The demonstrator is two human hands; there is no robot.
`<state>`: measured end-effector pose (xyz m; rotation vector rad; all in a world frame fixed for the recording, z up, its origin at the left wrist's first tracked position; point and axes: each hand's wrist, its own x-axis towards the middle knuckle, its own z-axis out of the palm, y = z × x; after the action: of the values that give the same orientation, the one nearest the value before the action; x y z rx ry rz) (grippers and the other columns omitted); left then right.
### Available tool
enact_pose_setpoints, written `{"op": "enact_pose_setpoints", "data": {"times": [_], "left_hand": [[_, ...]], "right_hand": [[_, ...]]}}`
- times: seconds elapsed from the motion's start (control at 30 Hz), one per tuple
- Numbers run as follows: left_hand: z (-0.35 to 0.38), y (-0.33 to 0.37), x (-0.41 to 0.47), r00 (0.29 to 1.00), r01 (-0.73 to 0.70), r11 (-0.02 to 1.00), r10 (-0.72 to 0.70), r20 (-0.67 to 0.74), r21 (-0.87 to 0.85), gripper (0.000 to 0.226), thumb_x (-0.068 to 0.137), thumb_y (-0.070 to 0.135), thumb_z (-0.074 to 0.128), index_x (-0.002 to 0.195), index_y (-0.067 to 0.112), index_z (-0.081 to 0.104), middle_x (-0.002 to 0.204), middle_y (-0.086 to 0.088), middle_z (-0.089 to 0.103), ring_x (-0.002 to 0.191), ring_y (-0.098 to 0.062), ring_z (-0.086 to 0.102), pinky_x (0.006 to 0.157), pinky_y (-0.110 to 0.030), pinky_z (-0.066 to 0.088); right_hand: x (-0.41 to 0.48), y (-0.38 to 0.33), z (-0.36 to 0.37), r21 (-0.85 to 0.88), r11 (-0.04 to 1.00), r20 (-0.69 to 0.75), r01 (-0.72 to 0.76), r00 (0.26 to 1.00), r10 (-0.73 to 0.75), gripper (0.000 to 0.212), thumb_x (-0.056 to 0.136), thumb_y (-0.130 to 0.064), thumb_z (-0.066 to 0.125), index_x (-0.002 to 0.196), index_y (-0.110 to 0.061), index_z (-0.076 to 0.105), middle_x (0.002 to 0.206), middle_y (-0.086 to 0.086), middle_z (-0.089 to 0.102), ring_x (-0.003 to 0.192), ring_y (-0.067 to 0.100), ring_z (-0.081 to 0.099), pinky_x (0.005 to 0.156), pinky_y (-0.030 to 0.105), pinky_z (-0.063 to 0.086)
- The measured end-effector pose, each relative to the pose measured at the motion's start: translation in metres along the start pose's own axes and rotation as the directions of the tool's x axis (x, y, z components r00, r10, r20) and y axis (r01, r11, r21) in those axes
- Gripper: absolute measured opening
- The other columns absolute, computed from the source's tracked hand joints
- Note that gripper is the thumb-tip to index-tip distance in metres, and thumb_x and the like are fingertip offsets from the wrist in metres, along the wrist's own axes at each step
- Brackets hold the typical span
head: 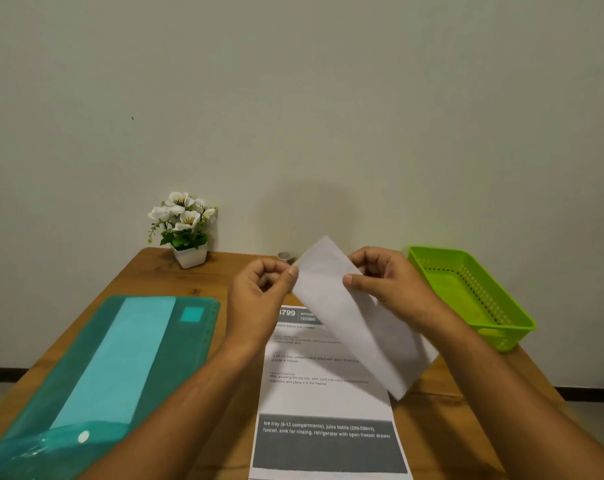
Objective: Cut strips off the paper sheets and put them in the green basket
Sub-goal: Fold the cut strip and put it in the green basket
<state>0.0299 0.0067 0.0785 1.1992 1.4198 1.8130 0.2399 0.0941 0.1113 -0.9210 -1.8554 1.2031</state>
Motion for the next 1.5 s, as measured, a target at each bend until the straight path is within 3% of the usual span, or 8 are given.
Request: {"op": "enact_pose_setpoints", "data": {"times": [0.17, 0.27, 0.37, 0.5, 0.77, 0.93, 1.2, 1.5], "left_hand": [[-0.011, -0.059, -0.035, 0.972, 0.038, 0.921, -0.124, 0.2, 0.387, 0.04, 0.09, 0.057, 0.066, 0.124, 0.039, 0.059, 0.108, 0.012, 0.073, 0.098, -0.01, 0.07, 0.086, -0.051, 0.058], [-0.017, -0.092, -0.054, 0.886, -0.189, 0.632, -0.22, 0.408, 0.752, 0.092, 0.082, 0.083, 0.046, 0.157, 0.035, 0.024, 0.155, 0.012, 0.045, 0.141, -0.015, 0.044, 0.116, -0.051, 0.037], [-0.022, -0.107, -0.065, 0.823, -0.38, 0.351, -0.295, 0.486, 0.856, 0.104, 0.086, 0.086, 0.028, 0.164, 0.021, 0.005, 0.172, 0.002, 0.01, 0.158, -0.019, 0.003, 0.127, -0.051, 0.003], [-0.032, -0.106, -0.059, 0.827, -0.416, 0.243, -0.299, 0.476, 0.876, 0.102, 0.088, 0.085, 0.016, 0.165, 0.019, 0.006, 0.173, -0.001, 0.001, 0.158, -0.022, -0.004, 0.127, -0.052, -0.002], [-0.045, -0.109, -0.048, 0.852, -0.389, 0.288, -0.248, 0.461, 0.875, 0.107, 0.086, 0.089, 0.023, 0.164, 0.018, 0.005, 0.172, 0.0, 0.008, 0.158, -0.019, 0.002, 0.128, -0.048, -0.001], [-0.047, -0.11, -0.049, 0.866, -0.367, 0.358, -0.205, 0.456, 0.858, 0.104, 0.088, 0.085, 0.032, 0.164, 0.018, 0.006, 0.171, 0.002, 0.013, 0.157, -0.018, 0.008, 0.128, -0.046, 0.001], [-0.054, -0.114, -0.051, 0.873, -0.439, 0.474, 0.024, 0.488, 0.763, 0.044, 0.097, 0.053, 0.055, 0.131, 0.026, 0.066, 0.135, 0.007, 0.06, 0.129, -0.014, 0.049, 0.112, -0.044, 0.038], [-0.052, -0.112, -0.054, 0.863, -0.486, 0.42, 0.097, 0.495, 0.766, 0.029, 0.094, 0.042, 0.061, 0.109, 0.023, 0.077, 0.108, 0.009, 0.068, 0.103, -0.016, 0.06, 0.084, -0.037, 0.048]], "right_hand": [[-0.002, 0.037, 0.003, -0.216, 0.975, 0.097, -0.06, 0.992, 0.083, 0.014, 0.099, -0.008, 0.066, 0.096, -0.017, 0.076, 0.088, 0.006, 0.078, 0.077, 0.015, 0.068, 0.072, 0.034, 0.049], [-0.001, 0.063, 0.007, -0.335, 0.938, 0.121, -0.092, 0.983, 0.139, 0.016, 0.098, -0.009, 0.063, 0.095, -0.018, 0.076, 0.082, 0.006, 0.075, 0.073, 0.013, 0.063, 0.071, 0.037, 0.046], [0.001, 0.082, 0.013, -0.428, 0.897, 0.144, -0.11, 0.972, 0.188, 0.02, 0.097, -0.008, 0.061, 0.093, -0.02, 0.076, 0.078, -0.003, 0.074, 0.071, 0.012, 0.064, 0.07, 0.04, 0.05], [0.007, 0.095, 0.028, -0.528, 0.844, 0.176, -0.092, 0.96, 0.215, 0.02, 0.097, -0.01, 0.06, 0.099, -0.02, 0.078, 0.081, -0.005, 0.072, 0.076, 0.015, 0.065, 0.073, 0.037, 0.052], [0.026, 0.096, 0.064, -0.637, 0.769, 0.226, -0.041, 0.945, 0.237, 0.026, 0.101, -0.014, 0.06, 0.122, -0.021, 0.073, 0.098, -0.005, 0.069, 0.087, 0.012, 0.062, 0.073, 0.025, 0.046], [0.025, 0.098, 0.076, -0.694, 0.72, 0.234, -0.018, 0.94, 0.249, 0.026, 0.099, -0.019, 0.064, 0.122, -0.028, 0.072, 0.107, -0.005, 0.07, 0.097, 0.015, 0.065, 0.089, 0.036, 0.055], [0.011, 0.108, 0.081, -0.779, 0.614, 0.215, 0.131, 0.974, 0.065, 0.02, 0.1, -0.025, 0.064, 0.118, -0.028, 0.073, 0.113, -0.003, 0.065, 0.103, 0.016, 0.061, 0.083, 0.036, 0.054], [0.002, 0.11, 0.109, -0.773, 0.47, 0.408, 0.426, 0.901, -0.147, 0.029, 0.094, -0.017, 0.063, 0.121, -0.028, 0.068, 0.121, -0.006, 0.067, 0.103, 0.023, 0.058, 0.085, 0.042, 0.054]]}}
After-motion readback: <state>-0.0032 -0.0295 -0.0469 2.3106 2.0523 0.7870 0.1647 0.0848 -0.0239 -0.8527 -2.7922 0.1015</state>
